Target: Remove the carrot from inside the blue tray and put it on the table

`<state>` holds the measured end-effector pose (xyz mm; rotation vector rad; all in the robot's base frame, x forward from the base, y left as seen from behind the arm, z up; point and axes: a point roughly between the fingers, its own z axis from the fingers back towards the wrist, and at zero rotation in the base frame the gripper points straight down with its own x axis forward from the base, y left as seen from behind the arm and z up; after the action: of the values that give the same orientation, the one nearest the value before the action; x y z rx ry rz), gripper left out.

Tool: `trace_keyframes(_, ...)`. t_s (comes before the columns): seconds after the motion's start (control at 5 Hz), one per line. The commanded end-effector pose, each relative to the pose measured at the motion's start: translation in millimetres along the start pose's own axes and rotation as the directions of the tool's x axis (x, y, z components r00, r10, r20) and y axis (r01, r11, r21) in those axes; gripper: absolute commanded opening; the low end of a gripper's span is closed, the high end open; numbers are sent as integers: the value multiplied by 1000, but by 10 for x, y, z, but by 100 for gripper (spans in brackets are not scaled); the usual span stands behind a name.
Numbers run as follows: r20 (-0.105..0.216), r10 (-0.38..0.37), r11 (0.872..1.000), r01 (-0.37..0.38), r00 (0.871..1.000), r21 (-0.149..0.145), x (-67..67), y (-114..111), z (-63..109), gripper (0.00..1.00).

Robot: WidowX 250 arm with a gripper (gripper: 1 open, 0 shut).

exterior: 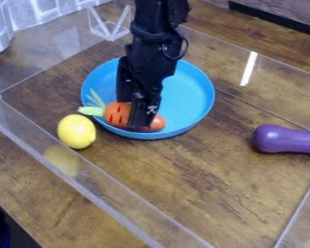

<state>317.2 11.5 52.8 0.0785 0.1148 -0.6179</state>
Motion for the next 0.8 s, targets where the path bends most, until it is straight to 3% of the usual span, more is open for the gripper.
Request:
trace_keyframes(0.0, 38, 8, 1000, -8, 999, 19, 15, 117, 46, 100)
trace_keyframes(0.6, 40, 20, 999, -21, 999, 28, 55, 239, -93, 100)
